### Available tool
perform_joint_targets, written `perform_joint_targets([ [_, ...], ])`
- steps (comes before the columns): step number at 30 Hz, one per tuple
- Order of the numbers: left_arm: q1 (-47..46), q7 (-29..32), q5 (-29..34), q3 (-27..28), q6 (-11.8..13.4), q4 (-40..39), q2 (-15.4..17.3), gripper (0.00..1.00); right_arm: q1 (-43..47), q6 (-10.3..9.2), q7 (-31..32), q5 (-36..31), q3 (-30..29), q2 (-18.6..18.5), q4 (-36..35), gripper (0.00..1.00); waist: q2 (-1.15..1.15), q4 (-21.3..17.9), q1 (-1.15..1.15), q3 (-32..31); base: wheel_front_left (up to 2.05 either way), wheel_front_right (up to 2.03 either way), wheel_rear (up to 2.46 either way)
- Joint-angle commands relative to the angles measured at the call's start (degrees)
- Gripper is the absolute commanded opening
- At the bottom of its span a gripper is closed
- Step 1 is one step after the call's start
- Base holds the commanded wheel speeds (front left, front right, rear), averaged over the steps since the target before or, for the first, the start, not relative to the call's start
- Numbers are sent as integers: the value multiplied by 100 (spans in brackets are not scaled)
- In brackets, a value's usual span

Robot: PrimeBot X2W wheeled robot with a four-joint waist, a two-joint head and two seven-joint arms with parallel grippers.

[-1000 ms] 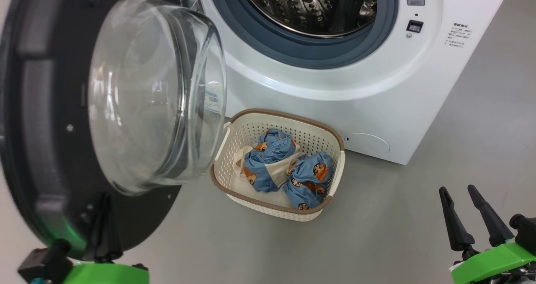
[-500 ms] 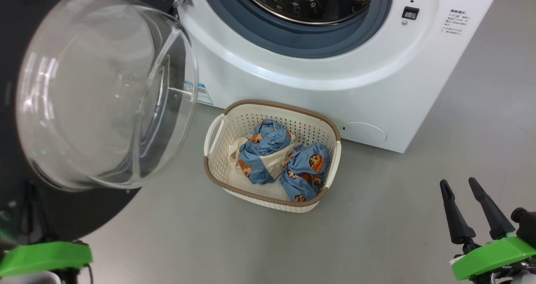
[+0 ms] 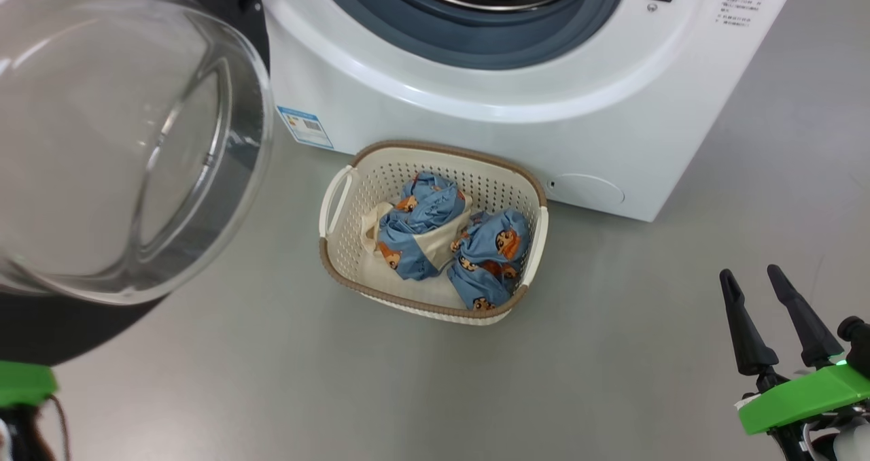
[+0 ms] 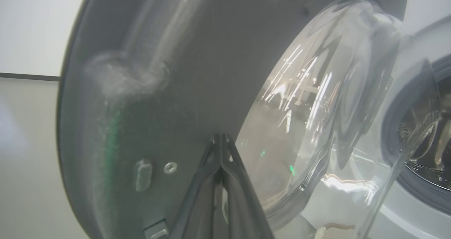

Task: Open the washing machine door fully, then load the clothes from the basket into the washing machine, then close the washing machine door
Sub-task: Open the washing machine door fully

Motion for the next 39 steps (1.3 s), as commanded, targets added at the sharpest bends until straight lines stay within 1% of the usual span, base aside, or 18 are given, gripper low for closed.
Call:
perform_joint_targets([
  [1, -302, -37, 72, 330, -13, -23, 412, 0, -121, 9, -69, -24, 116, -107, -163, 100, 0, -40, 0, 98, 0, 0, 0],
  [5, -680, -37, 197, 640, -35, 338, 670, 0, -193, 9, -69, -37, 136, -122, -188, 100, 0, -99, 0, 252, 0, 0, 0],
  [6, -842, -37, 245, 798, -45, 491, 789, 0, -235, 9, -69, -46, 165, -125, -203, 100, 0, -140, 0, 328, 0, 0, 0],
  [16, -1548, -37, 506, 1384, -98, 1310, 1459, 0, -498, 9, -69, -60, 255, -157, -252, 100, 0, -304, 0, 790, 0, 0, 0],
  [17, -1548, -37, 506, 1384, -98, 1310, 1459, 0, -498, 9, -69, -60, 255, -157, -252, 100, 0, -304, 0, 790, 0, 0, 0],
  [24, -1893, -37, 752, 1597, -108, 1889, 1941, 0, -702, 9, -69, -68, 330, -178, -269, 100, 0, -407, 0, 1135, 0, 0, 0],
  [32, -2188, -37, 951, 1686, -103, 2237, 2245, 0, -900, 9, -69, -70, 386, -204, -290, 100, 0, -496, 0, 1419, 0, 0, 0],
  [36, -2293, -37, 1012, 1731, -53, 2384, 2331, 0, -950, 9, -69, -73, 398, -174, -277, 100, 0, -532, 0, 1462, 0, 0, 0],
  [39, -2319, -37, 1034, 1756, -63, 2469, 2348, 0, -958, 9, -69, -59, 394, -140, -238, 100, 0, -548, 0, 1408, 0, 0, 0],
])
